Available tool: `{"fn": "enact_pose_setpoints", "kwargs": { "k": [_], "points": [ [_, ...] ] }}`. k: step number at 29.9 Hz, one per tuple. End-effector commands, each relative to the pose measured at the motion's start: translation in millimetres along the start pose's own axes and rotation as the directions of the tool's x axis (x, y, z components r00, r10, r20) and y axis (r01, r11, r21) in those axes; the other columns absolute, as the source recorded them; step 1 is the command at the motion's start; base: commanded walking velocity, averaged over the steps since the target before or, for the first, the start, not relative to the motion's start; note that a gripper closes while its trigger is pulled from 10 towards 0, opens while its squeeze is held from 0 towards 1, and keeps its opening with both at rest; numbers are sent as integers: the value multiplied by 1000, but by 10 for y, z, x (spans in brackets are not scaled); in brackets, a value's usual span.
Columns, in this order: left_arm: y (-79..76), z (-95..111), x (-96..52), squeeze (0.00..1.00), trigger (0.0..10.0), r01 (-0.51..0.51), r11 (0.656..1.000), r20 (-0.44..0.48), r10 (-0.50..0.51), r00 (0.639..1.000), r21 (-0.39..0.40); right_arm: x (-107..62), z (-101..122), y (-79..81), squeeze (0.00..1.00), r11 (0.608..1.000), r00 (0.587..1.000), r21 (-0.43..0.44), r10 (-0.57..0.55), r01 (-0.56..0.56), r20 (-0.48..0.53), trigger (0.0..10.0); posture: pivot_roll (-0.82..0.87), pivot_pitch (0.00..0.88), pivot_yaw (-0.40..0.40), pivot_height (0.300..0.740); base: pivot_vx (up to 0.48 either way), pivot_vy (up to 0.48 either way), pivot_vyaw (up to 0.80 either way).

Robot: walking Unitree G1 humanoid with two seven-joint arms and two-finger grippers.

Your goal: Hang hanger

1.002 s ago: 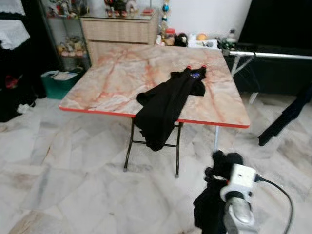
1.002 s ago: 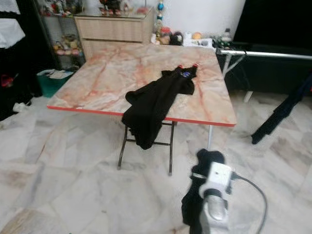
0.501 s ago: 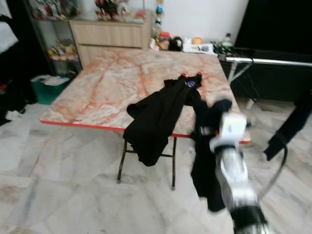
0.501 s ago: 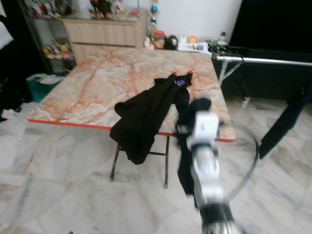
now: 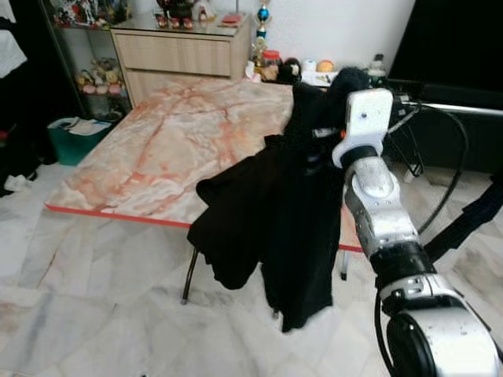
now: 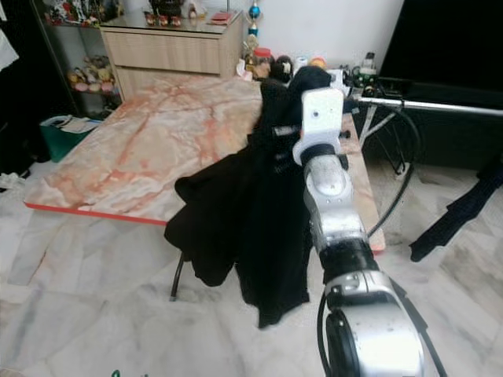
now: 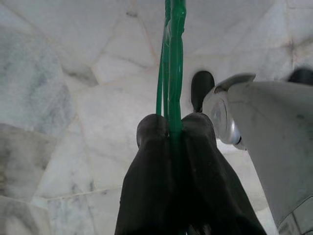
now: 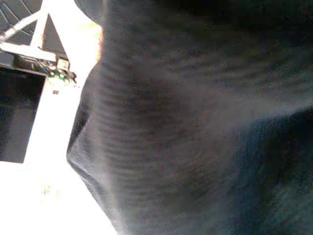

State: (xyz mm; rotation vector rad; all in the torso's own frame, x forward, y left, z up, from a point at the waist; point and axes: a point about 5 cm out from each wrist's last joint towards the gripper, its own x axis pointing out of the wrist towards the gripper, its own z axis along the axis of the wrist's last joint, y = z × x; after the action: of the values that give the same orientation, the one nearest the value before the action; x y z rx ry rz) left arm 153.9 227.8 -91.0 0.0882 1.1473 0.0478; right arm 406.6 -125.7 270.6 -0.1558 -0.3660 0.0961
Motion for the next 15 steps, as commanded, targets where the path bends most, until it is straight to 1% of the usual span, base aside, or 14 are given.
{"fn": "enact_pose_setpoints", "kwargs": {
  "k": [1, 5, 9, 11, 15],
  "points": [
    [-57, -35, 5, 0, 10000, 16, 1000, -14, -16, 1000, 7, 35, 38, -76, 0, 1000, 1000, -8, -20, 20, -2, 10000, 122, 0, 1, 740, 285, 0, 0],
    [-55, -35, 5, 0, 10000, 16, 1000, -14, -16, 1000, 7, 79, 73, -76, 0, 1000, 1000, -4, -23, 23, 1, 10000, 124, 0, 4, 740, 281, 0, 0],
    [-52, -37, 4, 0, 10000, 16, 1000, -16, -16, 1000, 11, 144, 175, -138, 0, 999, 999, 1, -44, 44, 28, 10000, 122, 0, 4, 740, 287, 0, 0],
    [-52, -39, 4, 0, 10000, 16, 1000, -16, -16, 1000, 11, 149, 184, -142, 0, 999, 999, 5, -44, 44, 31, 10000, 124, 0, 3, 740, 285, 0, 0],
    [-57, -47, 4, 0, 10000, 18, 1000, -18, -18, 1000, 12, 201, 259, -199, 0, 998, 998, -16, -52, 53, 40, 10000, 121, 0, 4, 740, 286, 0, 0]
  ]
}}
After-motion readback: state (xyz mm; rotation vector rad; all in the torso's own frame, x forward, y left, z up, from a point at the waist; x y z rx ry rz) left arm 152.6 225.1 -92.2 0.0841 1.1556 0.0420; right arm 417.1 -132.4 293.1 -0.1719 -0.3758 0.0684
